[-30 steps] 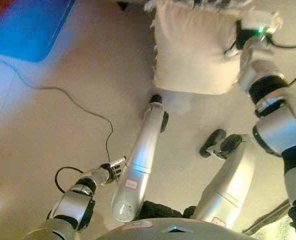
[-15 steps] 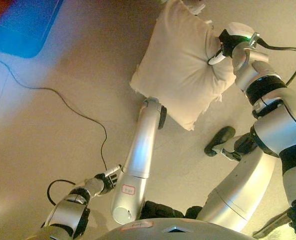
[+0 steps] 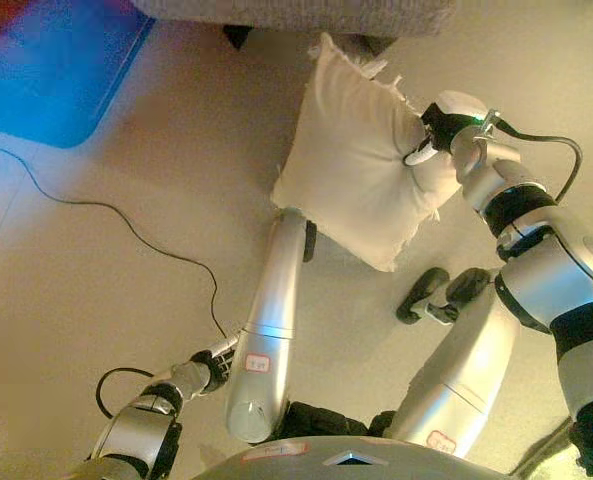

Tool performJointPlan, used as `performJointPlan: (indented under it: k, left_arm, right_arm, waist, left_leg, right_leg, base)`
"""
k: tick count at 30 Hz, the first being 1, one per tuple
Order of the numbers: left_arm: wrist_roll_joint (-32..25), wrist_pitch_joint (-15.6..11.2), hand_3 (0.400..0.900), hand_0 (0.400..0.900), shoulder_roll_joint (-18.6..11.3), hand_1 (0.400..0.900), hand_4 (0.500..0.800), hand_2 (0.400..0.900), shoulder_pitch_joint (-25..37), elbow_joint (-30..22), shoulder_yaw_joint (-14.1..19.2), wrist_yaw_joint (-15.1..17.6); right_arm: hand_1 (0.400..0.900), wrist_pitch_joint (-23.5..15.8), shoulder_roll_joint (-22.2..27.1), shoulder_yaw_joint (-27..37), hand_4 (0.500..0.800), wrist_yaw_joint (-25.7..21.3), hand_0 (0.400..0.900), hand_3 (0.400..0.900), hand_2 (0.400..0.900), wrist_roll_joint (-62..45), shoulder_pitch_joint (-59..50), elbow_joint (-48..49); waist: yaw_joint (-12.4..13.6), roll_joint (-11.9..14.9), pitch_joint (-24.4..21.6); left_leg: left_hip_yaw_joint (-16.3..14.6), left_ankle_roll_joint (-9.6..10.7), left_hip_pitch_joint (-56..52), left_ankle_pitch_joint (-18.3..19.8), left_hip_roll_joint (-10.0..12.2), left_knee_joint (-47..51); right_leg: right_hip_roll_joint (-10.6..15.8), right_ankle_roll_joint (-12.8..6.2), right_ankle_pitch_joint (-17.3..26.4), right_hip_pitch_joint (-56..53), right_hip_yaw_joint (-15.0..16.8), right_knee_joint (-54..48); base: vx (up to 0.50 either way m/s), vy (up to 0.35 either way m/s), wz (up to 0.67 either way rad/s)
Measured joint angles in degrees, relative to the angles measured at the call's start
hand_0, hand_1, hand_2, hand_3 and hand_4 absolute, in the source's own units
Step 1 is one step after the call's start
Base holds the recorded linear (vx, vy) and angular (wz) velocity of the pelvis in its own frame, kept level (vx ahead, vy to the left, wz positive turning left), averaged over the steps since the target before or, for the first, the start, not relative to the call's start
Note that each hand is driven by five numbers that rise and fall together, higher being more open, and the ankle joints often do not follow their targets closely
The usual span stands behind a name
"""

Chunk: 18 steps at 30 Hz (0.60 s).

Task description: Pick up the pillow and put it on the sofa.

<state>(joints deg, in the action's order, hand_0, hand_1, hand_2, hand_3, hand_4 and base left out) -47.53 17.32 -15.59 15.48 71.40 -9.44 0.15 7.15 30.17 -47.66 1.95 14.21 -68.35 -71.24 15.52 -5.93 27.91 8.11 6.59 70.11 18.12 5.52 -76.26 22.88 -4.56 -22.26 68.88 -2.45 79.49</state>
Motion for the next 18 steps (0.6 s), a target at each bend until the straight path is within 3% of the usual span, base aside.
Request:
performJointPlan:
  k: [3,8,12,16,18]
  left_arm:
    - [0.62,-0.70,0.900,0.900,-0.03,0.900,0.800,0.900,-1.20,-0.41,0.04,0.17]
    - [3.41,-0.44,0.900,0.900,-0.62,0.900,0.800,0.900,-3.45,-1.52,0.99,0.80]
    - [5.98,0.50,0.900,0.900,-0.81,0.900,0.800,0.900,-4.49,-2.08,2.25,1.46]
    - [8.69,1.60,0.900,0.900,-0.62,0.900,0.800,0.900,-4.14,-2.73,2.52,1.42]
    - [9.47,2.90,0.900,0.900,-0.69,0.900,0.800,0.900,-4.22,-2.98,2.79,1.49]
  right_arm:
    - [0.400,-0.10,0.34,1.14,0.500,-0.01,0.400,0.400,0.400,0.65,2.15,1.69]
    - [0.400,-0.32,1.66,1.55,0.500,1.87,0.400,0.400,0.400,1.66,9.76,6.84]
    - [0.400,-0.44,3.67,3.01,0.500,4.63,0.400,0.400,0.400,2.27,14.97,11.97]
    - [0.400,-1.79,7.52,3.03,0.500,7.06,0.400,0.400,0.400,3.07,16.80,16.70]
    - [0.400,-2.58,9.83,3.57,0.500,8.02,0.400,0.400,0.400,3.74,18.32,19.75]
  waist:
    - [-0.71,1.05,-0.61]
    - [-1.27,3.22,-3.00]
    - [-1.12,6.33,-6.09]
    - [-1.42,7.58,-8.16]
    - [-2.64,7.81,-10.05]
  left_leg:
    - [-1.57,-1.28,-7.08,-2.29,0.08,10.00]
    - [-4.24,-0.66,-24.14,-7.19,0.33,27.68]
    - [-5.19,0.44,-36.75,-8.74,0.53,38.15]
    - [-5.71,0.73,-46.78,-9.69,1.54,46.46]
    - [-8.33,0.26,-49.77,-10.86,2.75,49.83]
  right_leg:
    - [0.09,-0.82,3.19,-7.25,-2.45,-10.31]
    - [1.31,-1.86,8.66,-25.01,-7.98,-26.65]
    - [0.88,-2.64,9.61,-37.64,-10.91,-35.53]
    - [-0.33,-3.64,10.57,-49.20,-15.00,-44.31]
    - [-0.90,-4.00,11.23,-54.07,-17.14,-48.57]
  base:
    - [0.13,-0.048,-0.01]
    - [0.23,-0.091,0.07]
    - [0.22,-0.115,0.14]
    - [0.14,-0.066,0.23]
    - [0.15,-0.015,0.76]
